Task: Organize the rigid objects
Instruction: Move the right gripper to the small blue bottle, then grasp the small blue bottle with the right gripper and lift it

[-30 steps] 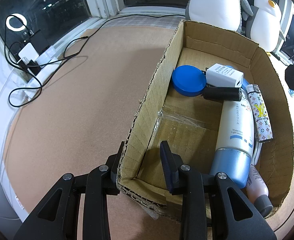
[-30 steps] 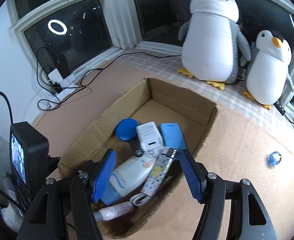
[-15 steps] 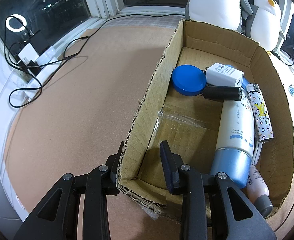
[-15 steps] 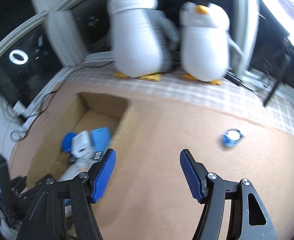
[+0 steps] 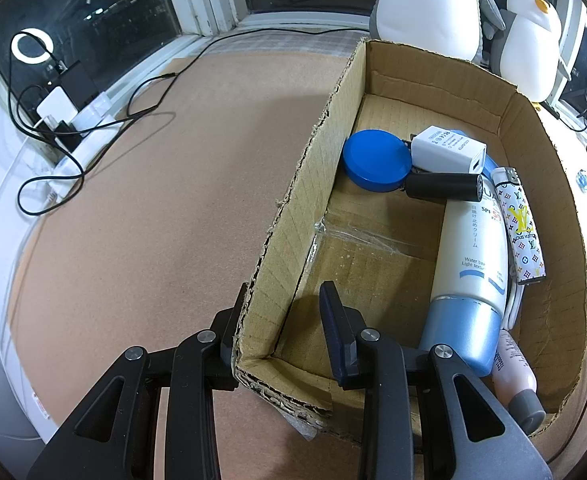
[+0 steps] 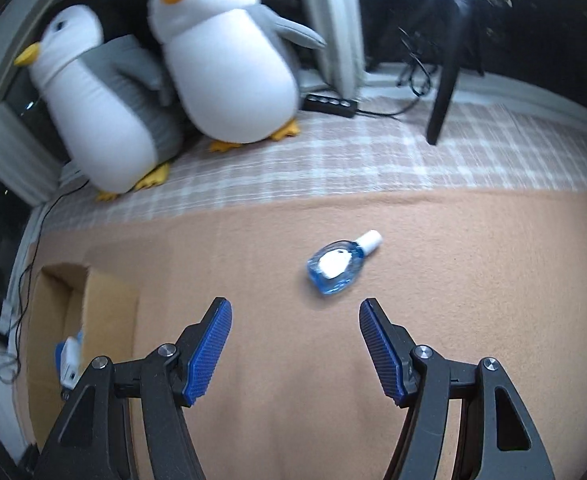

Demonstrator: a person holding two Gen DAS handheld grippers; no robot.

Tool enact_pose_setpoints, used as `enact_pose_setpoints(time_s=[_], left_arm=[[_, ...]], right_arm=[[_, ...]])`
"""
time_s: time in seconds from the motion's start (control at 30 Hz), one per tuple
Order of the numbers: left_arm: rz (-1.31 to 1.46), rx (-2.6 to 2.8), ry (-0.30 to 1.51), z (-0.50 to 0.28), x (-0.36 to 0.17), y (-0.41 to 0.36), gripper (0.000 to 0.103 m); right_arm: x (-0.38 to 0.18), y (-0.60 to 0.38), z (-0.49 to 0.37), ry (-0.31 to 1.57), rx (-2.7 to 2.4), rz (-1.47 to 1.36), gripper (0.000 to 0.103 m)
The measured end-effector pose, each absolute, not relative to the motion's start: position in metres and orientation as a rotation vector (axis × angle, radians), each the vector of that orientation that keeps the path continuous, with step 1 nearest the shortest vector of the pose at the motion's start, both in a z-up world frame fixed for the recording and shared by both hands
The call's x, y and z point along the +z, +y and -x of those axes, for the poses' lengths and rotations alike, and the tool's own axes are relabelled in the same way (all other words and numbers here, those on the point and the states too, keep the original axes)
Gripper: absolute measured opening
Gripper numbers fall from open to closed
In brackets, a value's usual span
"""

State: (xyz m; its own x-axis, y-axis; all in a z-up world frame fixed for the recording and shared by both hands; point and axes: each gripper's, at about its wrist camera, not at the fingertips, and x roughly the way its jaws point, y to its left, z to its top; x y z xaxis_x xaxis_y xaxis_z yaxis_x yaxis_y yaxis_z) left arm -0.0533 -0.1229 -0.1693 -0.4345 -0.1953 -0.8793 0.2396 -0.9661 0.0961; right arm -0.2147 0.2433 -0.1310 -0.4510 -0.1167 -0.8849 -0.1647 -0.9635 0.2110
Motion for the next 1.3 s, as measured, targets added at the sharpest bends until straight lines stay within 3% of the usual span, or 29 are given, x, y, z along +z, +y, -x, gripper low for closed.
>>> enact_pose_setpoints(time_s=[0.27, 0.7, 0.8, 1.3], left_arm=[[-1.500, -2.462, 0.063, 0.053, -0.169, -0.123, 0.031], [-1.501, -2.462, 0.061, 0.053, -0.169, -0.123, 0.031], [-1.501, -2.462, 0.061, 0.053, -0.169, -0.123, 0.031], [-1.501, -2.461, 0.060, 0.053, -0.169, -0.123, 0.031]], right_arm=[[-0.149, 0.268, 0.244, 0.574, 2.465, 1.649, 0.056], [-0.163, 0.255, 0.264, 0.364, 2.414, 1.688, 0.044], [-0.164, 0.251, 0.265, 0.288, 2.409, 1.695, 0.034], [-0.162, 0.250, 0.227, 0.246, 2.532, 1.747, 0.034]])
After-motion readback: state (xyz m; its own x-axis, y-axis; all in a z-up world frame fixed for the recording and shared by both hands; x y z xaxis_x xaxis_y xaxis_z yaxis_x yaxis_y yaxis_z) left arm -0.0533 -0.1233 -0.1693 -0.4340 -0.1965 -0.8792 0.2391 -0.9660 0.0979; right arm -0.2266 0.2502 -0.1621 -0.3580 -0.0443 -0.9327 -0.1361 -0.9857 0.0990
